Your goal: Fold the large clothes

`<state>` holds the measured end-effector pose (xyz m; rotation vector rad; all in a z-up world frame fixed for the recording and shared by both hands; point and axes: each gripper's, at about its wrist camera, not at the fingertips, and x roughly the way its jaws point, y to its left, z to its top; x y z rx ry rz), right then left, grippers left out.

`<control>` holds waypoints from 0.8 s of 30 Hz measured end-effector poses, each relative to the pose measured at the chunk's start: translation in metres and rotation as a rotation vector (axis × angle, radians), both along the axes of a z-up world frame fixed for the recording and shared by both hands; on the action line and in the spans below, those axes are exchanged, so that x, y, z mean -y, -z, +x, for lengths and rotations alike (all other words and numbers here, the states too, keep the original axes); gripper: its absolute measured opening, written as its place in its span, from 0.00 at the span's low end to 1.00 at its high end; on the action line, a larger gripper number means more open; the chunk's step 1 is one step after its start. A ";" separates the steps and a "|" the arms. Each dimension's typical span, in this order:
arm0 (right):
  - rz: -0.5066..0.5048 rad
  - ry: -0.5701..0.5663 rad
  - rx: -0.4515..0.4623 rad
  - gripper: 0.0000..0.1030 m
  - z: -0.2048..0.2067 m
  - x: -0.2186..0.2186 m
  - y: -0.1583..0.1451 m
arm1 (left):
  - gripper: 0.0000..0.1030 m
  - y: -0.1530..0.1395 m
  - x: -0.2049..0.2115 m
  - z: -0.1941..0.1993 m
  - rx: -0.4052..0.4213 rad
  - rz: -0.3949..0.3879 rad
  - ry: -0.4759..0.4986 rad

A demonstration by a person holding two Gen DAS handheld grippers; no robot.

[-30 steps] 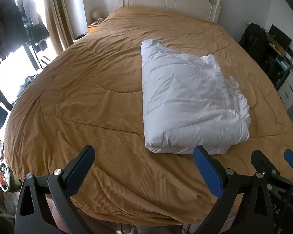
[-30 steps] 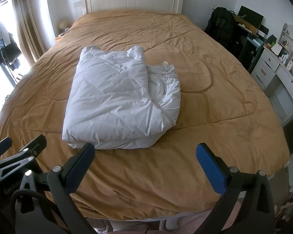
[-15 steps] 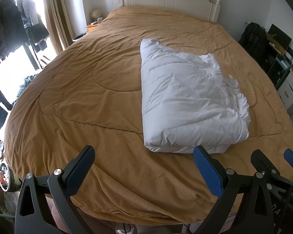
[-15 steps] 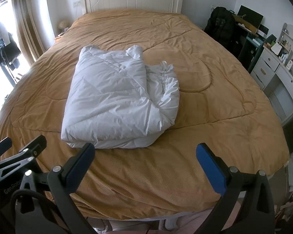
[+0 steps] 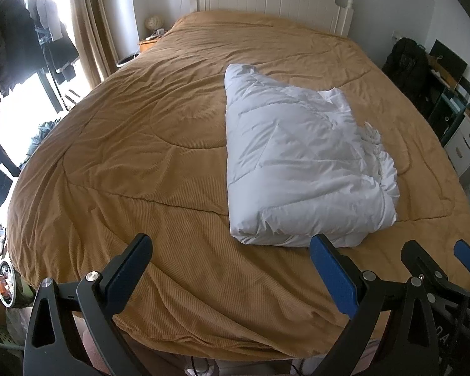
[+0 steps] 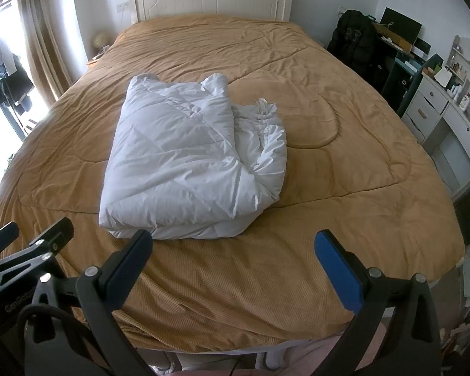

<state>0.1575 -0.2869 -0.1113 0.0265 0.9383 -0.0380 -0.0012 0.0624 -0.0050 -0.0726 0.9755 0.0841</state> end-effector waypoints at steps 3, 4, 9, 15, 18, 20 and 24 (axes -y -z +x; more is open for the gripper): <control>-0.003 0.004 0.002 1.00 0.000 -0.001 0.000 | 0.98 0.000 0.000 0.001 -0.001 0.001 0.002; -0.005 0.003 0.003 1.00 0.000 -0.001 0.000 | 0.98 0.000 0.000 0.000 -0.001 0.000 0.002; -0.005 0.001 0.001 1.00 0.001 0.000 0.000 | 0.98 0.000 0.001 0.000 -0.003 -0.002 0.004; -0.006 0.004 -0.002 1.00 0.000 0.000 -0.002 | 0.98 -0.001 0.000 0.000 -0.005 -0.004 0.008; -0.008 0.006 0.003 1.00 -0.001 0.000 -0.004 | 0.98 -0.003 0.001 0.000 0.000 -0.002 0.008; -0.009 0.007 0.005 1.00 -0.003 -0.001 -0.005 | 0.98 -0.004 0.001 -0.001 0.002 -0.002 0.009; -0.011 0.009 0.007 1.00 -0.004 -0.002 -0.007 | 0.98 -0.006 0.001 -0.002 0.006 0.000 0.008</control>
